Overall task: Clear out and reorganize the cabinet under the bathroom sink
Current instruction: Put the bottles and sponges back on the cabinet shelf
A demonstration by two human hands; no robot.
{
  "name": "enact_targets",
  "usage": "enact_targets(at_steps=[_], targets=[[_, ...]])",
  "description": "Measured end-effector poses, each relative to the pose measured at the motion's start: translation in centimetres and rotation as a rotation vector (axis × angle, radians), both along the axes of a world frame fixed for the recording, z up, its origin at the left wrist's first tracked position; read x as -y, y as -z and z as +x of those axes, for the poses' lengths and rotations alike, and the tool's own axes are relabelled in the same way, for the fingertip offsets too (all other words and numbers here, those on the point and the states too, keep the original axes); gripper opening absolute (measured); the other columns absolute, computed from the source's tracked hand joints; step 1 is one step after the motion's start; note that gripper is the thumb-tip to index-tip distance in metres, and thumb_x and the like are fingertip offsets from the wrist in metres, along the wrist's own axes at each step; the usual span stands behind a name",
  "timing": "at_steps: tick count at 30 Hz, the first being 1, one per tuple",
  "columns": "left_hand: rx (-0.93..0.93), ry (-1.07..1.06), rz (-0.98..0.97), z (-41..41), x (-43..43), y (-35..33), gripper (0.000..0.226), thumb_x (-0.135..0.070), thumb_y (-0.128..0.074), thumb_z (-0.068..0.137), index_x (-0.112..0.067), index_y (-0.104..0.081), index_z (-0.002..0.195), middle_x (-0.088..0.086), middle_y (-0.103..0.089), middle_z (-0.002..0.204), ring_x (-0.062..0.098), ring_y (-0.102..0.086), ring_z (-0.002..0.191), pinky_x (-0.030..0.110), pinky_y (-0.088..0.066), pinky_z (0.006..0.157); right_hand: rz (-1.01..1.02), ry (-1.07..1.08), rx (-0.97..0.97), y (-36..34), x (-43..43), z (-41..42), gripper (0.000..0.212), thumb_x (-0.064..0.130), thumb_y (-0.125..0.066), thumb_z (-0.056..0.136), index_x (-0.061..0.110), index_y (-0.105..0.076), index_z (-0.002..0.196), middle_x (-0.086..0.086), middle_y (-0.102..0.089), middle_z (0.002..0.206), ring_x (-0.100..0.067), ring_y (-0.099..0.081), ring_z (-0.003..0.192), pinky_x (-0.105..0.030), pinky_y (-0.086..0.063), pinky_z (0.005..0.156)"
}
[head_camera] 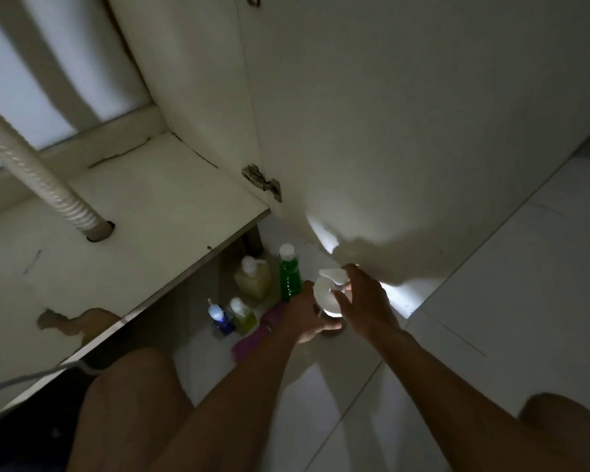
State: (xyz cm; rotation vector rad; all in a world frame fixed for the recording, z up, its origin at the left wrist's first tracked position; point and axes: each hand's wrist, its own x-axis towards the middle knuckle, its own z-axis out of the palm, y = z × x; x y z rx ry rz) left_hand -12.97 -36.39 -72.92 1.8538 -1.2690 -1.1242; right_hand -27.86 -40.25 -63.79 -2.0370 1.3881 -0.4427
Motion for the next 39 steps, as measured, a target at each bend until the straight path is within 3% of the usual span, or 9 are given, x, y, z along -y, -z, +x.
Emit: enact_targets(at_steps=[3, 5, 11, 16, 20, 25, 31, 35, 39], targets=[[0.037, 0.063, -0.035, 0.9, -0.3, -3.4, 0.092, -0.043, -0.094, 0.051, -0.028, -0.051, 0.131, -0.013, -0.064, 0.123, 0.002, -0.063, 0.109, 0.023, -0.053, 0.091, -0.022, -0.049, 0.084, -3.4, -0.2, -0.1, 0.032, 0.029, -0.067, 0.087, 0.035, -0.05, 0.115, 0.011, -0.065, 0.107, -0.015, -0.062, 0.099, -0.028, -0.049, 0.079], [0.101, 0.099, -0.017, 1.9, 0.2, -5.5, 0.095, -0.047, -0.093, 0.051, -0.026, -0.052, 0.135, -0.015, -0.059, 0.13, 0.002, -0.056, 0.118, 0.03, -0.046, 0.104, -0.054, -0.103, 0.139, -5.9, 0.0, 0.5, 0.035, 0.027, -0.066, 0.087, 0.034, -0.05, 0.118, 0.009, -0.066, 0.109, -0.015, -0.061, 0.1, -0.029, -0.05, 0.083], [0.133, -0.004, -0.06, 5.1, -1.1, -16.6, 0.107, -0.04, -0.095, 0.047, -0.031, -0.043, 0.14, -0.014, -0.052, 0.133, 0.009, -0.052, 0.123, 0.034, -0.045, 0.106, -0.143, -0.218, 0.281, -13.7, 0.7, 4.1, 0.037, 0.021, -0.064, 0.085, 0.03, -0.057, 0.12, 0.007, -0.068, 0.105, -0.015, -0.064, 0.096, -0.028, -0.052, 0.082], [0.196, -0.161, -0.146, 8.0, -2.7, -24.8, 0.082, -0.029, -0.092, 0.059, -0.029, -0.054, 0.132, -0.016, -0.06, 0.117, 0.006, -0.059, 0.11, 0.013, -0.045, 0.084, -0.26, -0.328, 0.389, -20.5, 1.5, 7.8, 0.038, 0.023, -0.068, 0.087, 0.026, -0.057, 0.123, 0.003, -0.069, 0.111, -0.015, -0.066, 0.096, -0.034, -0.057, 0.085], [0.199, -0.254, -0.176, 10.1, -3.3, -29.4, 0.084, -0.032, -0.091, 0.061, -0.031, -0.05, 0.134, -0.009, -0.062, 0.119, 0.012, -0.06, 0.108, 0.028, -0.056, 0.082, -0.307, -0.416, 0.447, -24.3, 2.3, 10.9, 0.041, 0.025, -0.069, 0.089, 0.023, -0.055, 0.127, -0.002, -0.07, 0.116, -0.018, -0.068, 0.1, -0.034, -0.058, 0.087], [0.222, -0.299, -0.205, 13.6, -2.6, -32.2, 0.082, -0.032, -0.092, 0.059, -0.031, -0.053, 0.132, -0.005, -0.064, 0.118, 0.016, -0.062, 0.103, 0.022, -0.056, 0.06, -0.296, -0.473, 0.48, -26.6, 4.2, 14.8, 0.038, 0.027, -0.07, 0.089, 0.022, -0.057, 0.125, -0.004, -0.071, 0.106, -0.018, -0.068, 0.095, -0.031, -0.058, 0.08], [0.222, -0.373, -0.188, 20.3, -0.4, -31.0, 0.093, -0.037, -0.093, 0.055, -0.03, -0.048, 0.137, -0.004, -0.058, 0.125, 0.021, -0.057, 0.112, 0.029, -0.059, 0.068, -0.249, -0.496, 0.437, -26.6, 6.5, 21.7, 0.039, 0.029, -0.073, 0.088, 0.027, -0.056, 0.123, -0.003, -0.071, 0.106, -0.019, -0.068, 0.096, -0.032, -0.06, 0.074], [0.237, -0.323, -0.219, 25.2, 2.0, -29.2, 0.085, -0.033, -0.092, 0.06, -0.032, -0.049, 0.134, -0.008, -0.057, 0.119, 0.018, -0.054, 0.114, 0.045, -0.053, 0.095, -0.249, -0.477, 0.387, -25.2, 8.5, 26.6, 0.04, 0.029, -0.072, 0.089, 0.025, -0.054, 0.124, -0.003, -0.071, 0.114, -0.02, -0.067, 0.101, -0.028, -0.054, 0.076], [0.307, -0.3, -0.239, 30.0, 5.2, -26.7, 0.091, -0.039, -0.091, 0.058, -0.028, -0.047, 0.137, -0.003, -0.058, 0.131, 0.017, -0.051, 0.119, 0.047, -0.043, 0.107, -0.287, -0.43, 0.362, -22.9, 10.8, 31.2, 0.036, 0.027, -0.073, 0.088, 0.021, -0.053, 0.117, -0.007, -0.069, 0.117, -0.025, -0.067, 0.104, -0.034, -0.056, 0.083]])
